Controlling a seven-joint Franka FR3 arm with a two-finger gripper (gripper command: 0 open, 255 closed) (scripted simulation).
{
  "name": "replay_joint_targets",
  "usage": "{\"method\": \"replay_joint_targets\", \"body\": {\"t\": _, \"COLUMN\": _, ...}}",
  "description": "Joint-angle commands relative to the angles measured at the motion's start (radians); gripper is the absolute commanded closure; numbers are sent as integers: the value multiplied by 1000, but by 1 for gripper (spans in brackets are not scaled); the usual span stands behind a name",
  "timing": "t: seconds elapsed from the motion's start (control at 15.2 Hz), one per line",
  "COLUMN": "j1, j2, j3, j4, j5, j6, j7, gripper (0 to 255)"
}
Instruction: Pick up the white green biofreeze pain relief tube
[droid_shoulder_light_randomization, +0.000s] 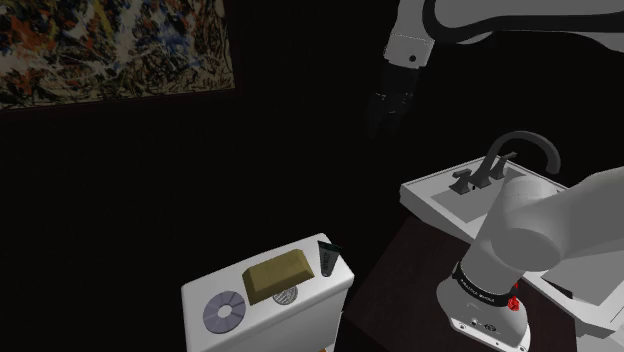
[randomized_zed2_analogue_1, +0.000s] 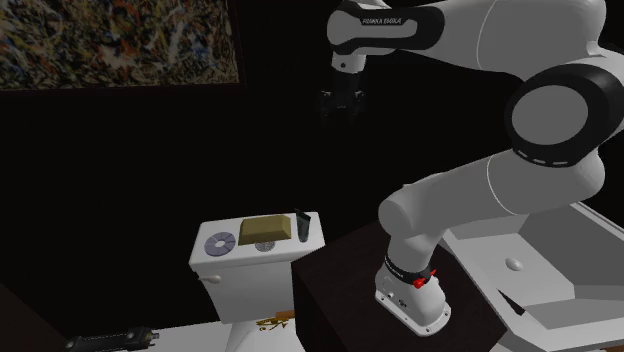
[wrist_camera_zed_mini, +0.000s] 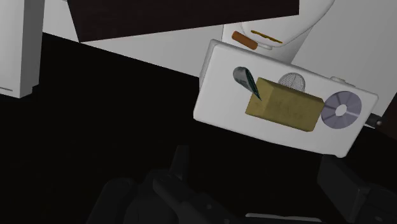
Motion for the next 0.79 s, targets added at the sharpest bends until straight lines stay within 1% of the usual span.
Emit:
{"method": "replay_joint_targets", "body": {"t": 0.0, "j1": 0, "j2": 0, "j3": 0, "j4": 0, "j5": 0, "j6": 0, "j7": 0, "gripper": 0}}
{"method": "replay_joint_targets", "body": {"t": 0.4, "j1": 31, "j2": 68, "j3": 61, "j4": -136, "j5": 6, "j6": 202, "j7": 6, "gripper": 0}}
{"method": "replay_joint_targets", "body": {"t": 0.73, "j1": 55, "j2": 169, "j3": 113, "j4": -218, "j5": 6, "j6": 382, "j7": 17, "gripper": 0}}
